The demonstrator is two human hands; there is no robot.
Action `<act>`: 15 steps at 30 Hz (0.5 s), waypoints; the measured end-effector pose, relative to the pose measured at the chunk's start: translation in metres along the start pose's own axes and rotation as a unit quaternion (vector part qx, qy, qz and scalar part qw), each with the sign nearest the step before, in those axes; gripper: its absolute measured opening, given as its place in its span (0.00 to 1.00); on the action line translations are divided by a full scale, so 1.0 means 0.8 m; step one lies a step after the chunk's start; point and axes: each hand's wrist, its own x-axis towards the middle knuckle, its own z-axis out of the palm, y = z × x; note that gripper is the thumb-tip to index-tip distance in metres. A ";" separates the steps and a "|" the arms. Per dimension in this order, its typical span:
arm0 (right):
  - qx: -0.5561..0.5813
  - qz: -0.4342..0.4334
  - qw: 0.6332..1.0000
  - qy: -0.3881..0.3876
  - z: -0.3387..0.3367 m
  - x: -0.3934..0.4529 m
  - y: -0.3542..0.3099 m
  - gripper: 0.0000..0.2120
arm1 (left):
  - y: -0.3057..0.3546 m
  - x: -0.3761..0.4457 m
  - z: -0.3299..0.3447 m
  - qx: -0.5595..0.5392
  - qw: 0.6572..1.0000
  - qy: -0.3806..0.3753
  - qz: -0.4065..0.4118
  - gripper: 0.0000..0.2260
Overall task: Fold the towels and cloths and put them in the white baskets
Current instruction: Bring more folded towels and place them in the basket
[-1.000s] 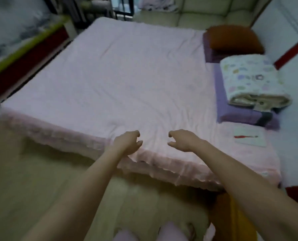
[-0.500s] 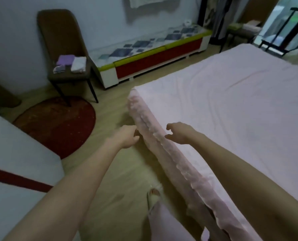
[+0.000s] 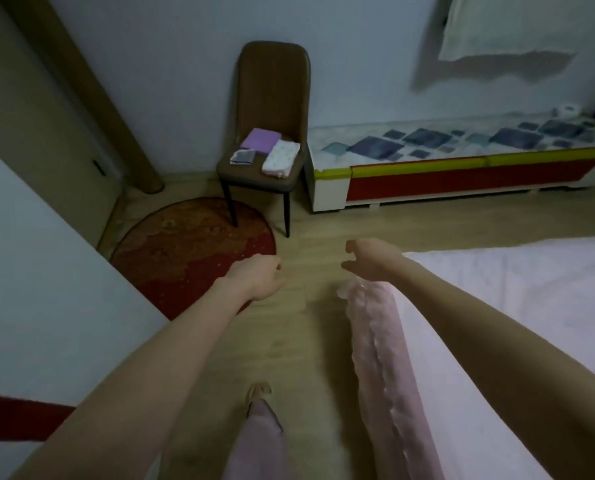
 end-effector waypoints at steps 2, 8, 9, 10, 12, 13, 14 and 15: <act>-0.006 -0.005 1.000 0.002 -0.021 0.069 0.000 0.21 | -0.022 0.065 -0.030 0.011 1.000 -0.001 -0.004 0.18; 0.005 0.029 0.999 0.023 -0.104 0.242 0.021 0.21 | -0.056 0.268 -0.146 0.048 0.998 -0.006 0.032 0.16; 0.013 0.036 0.999 0.039 -0.122 0.268 0.028 0.20 | -0.055 0.302 -0.168 0.054 0.998 0.002 0.044 0.15; 0.025 0.043 0.997 0.053 -0.137 0.292 0.037 0.20 | -0.053 0.335 -0.190 0.058 0.997 0.009 0.056 0.15; 0.043 0.061 0.996 0.057 -0.162 0.335 0.060 0.20 | -0.040 0.398 -0.226 0.076 0.994 0.004 0.085 0.16; 0.049 0.076 0.995 0.047 -0.171 0.354 0.073 0.20 | -0.030 0.428 -0.239 0.088 0.991 -0.004 0.102 0.16; 0.055 0.094 0.993 0.044 -0.178 0.376 0.091 0.20 | -0.019 0.460 -0.250 0.098 0.988 -0.007 0.119 0.16; 0.060 0.112 0.991 0.049 -0.187 0.400 0.110 0.20 | -0.007 0.494 -0.261 0.105 0.985 -0.002 0.137 0.16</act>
